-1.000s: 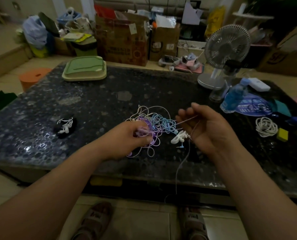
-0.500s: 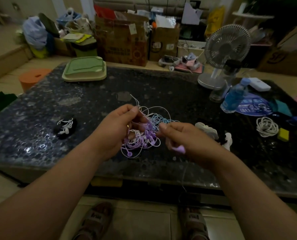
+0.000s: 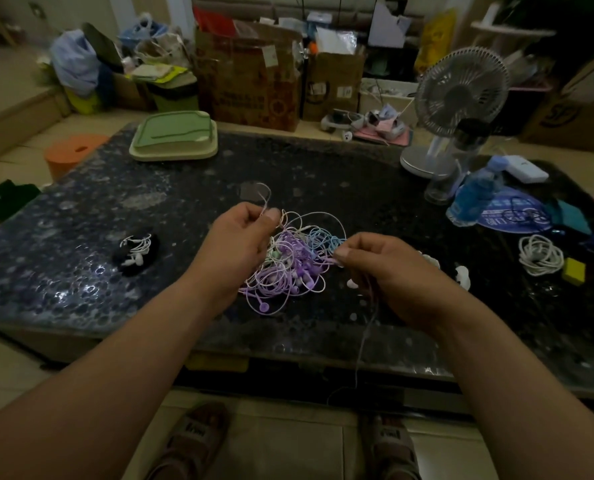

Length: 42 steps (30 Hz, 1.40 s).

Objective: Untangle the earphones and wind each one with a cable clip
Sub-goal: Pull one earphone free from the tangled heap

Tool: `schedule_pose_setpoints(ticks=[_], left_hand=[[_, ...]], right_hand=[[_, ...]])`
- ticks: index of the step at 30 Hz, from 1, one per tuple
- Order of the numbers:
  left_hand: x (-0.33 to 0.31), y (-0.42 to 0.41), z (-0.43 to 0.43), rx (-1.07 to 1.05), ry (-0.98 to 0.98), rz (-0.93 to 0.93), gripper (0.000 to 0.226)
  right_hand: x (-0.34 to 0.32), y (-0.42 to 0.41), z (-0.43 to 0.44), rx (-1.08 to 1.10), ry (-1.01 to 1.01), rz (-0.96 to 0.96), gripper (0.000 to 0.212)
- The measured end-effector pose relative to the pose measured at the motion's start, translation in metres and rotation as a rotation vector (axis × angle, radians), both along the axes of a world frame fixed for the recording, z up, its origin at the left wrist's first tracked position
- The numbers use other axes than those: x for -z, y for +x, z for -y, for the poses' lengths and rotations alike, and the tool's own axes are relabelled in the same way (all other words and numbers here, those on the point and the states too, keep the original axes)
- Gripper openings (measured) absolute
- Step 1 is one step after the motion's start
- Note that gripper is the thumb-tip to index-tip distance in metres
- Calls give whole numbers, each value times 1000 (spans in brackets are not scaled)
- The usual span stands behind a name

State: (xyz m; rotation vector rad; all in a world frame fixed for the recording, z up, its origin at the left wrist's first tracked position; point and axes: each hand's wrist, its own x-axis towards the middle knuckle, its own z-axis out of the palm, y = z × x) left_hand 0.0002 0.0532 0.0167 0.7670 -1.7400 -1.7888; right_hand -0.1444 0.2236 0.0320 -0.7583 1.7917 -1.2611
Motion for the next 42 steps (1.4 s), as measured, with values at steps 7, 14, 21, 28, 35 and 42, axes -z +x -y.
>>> schedule_pose_setpoints(ticks=[7,14,21,28,35,42], left_hand=[[-2,2,7,-13,125,-124,18],[-1,2,7,-131,-29,-71,25],[-3,5,10,-171,-111,-1,49],[-7,2,-2,38,24,-53,38],[-3,1,2,-79,-30,43,31],[-2,1,-7,-188,-487,323,43]], right_hand=[[-5,-6,2,88,66,72,71],[-4,-6,-6,-56,-17,-25,25],[-3,-6,-9,-37,-99,-79,19],[-4,2,-6,-141,-46,130,28],[-6,0,-6,-125,-105,148,13],[-15,3,0,-66,-278,149,24]])
